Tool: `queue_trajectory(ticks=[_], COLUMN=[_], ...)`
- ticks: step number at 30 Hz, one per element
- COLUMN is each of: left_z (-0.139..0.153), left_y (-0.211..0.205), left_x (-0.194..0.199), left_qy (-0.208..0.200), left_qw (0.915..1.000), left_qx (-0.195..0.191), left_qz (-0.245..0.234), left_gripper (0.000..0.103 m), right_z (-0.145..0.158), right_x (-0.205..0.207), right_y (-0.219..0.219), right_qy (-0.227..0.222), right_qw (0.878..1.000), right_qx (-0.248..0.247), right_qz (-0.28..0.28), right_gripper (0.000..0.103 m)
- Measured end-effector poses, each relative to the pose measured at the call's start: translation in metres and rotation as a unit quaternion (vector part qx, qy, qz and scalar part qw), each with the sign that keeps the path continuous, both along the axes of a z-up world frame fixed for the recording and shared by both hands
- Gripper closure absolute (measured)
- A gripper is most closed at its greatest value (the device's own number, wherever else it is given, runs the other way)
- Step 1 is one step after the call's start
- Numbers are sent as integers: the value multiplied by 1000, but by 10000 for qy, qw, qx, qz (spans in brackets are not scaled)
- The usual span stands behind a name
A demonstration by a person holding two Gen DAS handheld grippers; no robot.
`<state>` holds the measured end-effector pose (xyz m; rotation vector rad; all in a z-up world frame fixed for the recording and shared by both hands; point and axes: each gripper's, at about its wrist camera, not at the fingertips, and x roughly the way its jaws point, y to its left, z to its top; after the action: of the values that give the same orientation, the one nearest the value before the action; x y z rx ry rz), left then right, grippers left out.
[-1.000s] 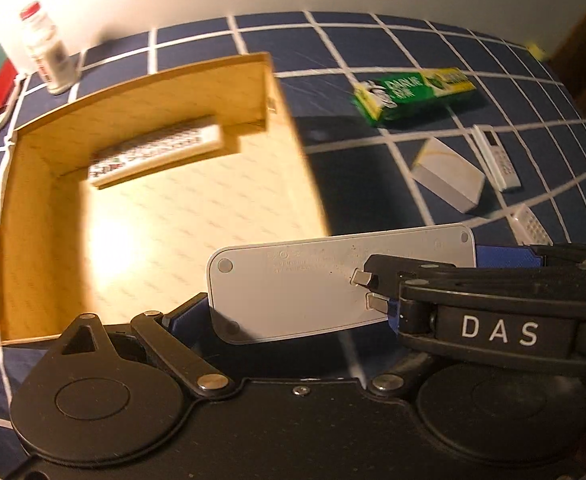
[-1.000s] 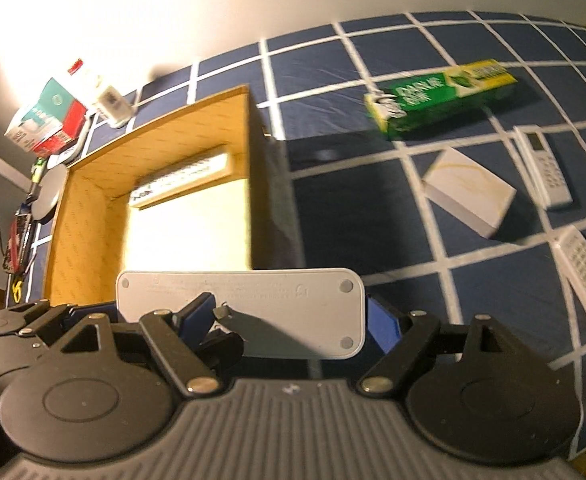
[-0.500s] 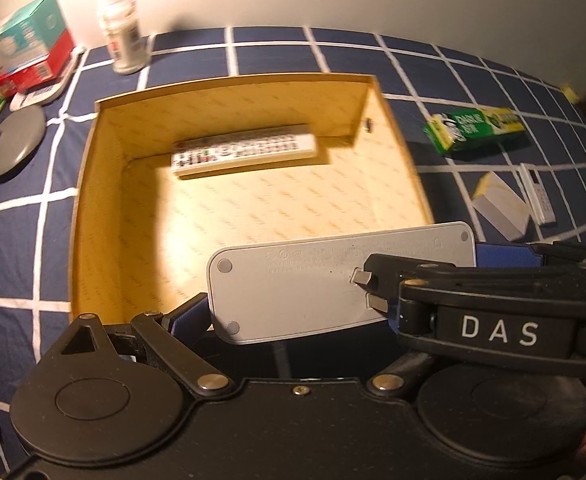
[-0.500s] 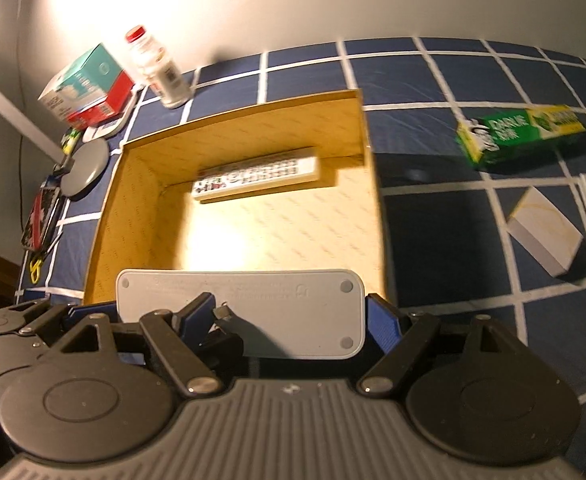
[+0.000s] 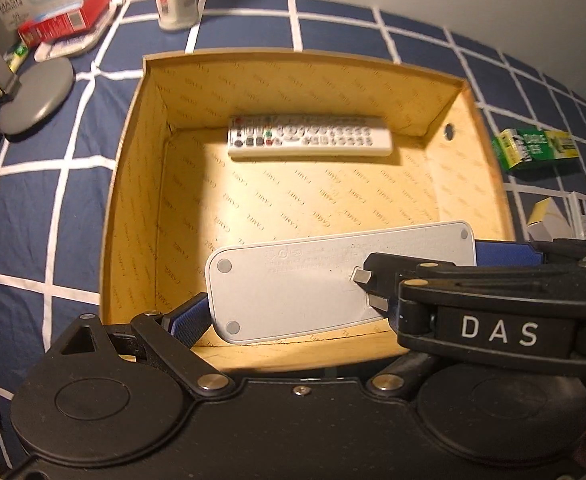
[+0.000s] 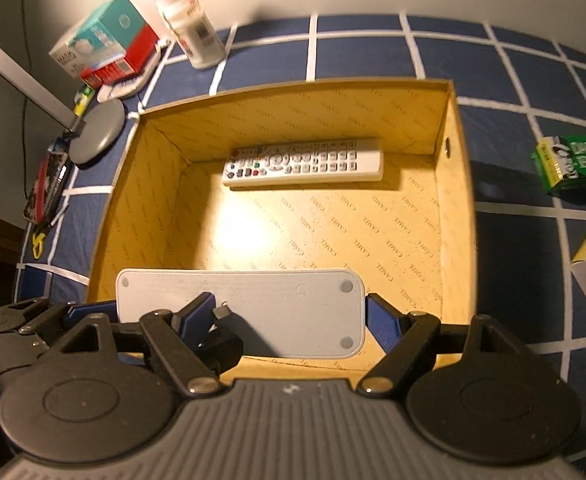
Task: Organize objects
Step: 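Carry the white plate with the right gripper over the box, then lower the white plate into the box beside the TV remote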
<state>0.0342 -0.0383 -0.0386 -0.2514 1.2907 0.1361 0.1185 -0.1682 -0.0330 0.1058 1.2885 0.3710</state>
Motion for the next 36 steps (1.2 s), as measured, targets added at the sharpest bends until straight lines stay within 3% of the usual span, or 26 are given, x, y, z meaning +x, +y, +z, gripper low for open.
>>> queue_trajectory(ticks=[7, 16, 26, 36], left_z=[-37, -66, -83, -84], left_y=[6, 13, 16, 14], left_x=[9, 20, 15, 13], left_qy=[494, 873, 1142, 1191], left_qw=[9987, 9957, 9923, 9915], left_qx=[-136, -294, -442, -462], left_qz=[-19, -128, -188, -245], left_gripper=[11, 11, 11, 11], right_z=[-41, -69, -92, -92], right_x=[13, 21, 19, 17], right_y=[6, 8, 10, 10], right_qy=[503, 889, 1273, 1414], right_qw=[9987, 9959, 9914, 9892], right_qx=[-41, -133, -249, -338], right_qz=[-10, -89, -153, -197], right_gripper=[23, 23, 23, 23])
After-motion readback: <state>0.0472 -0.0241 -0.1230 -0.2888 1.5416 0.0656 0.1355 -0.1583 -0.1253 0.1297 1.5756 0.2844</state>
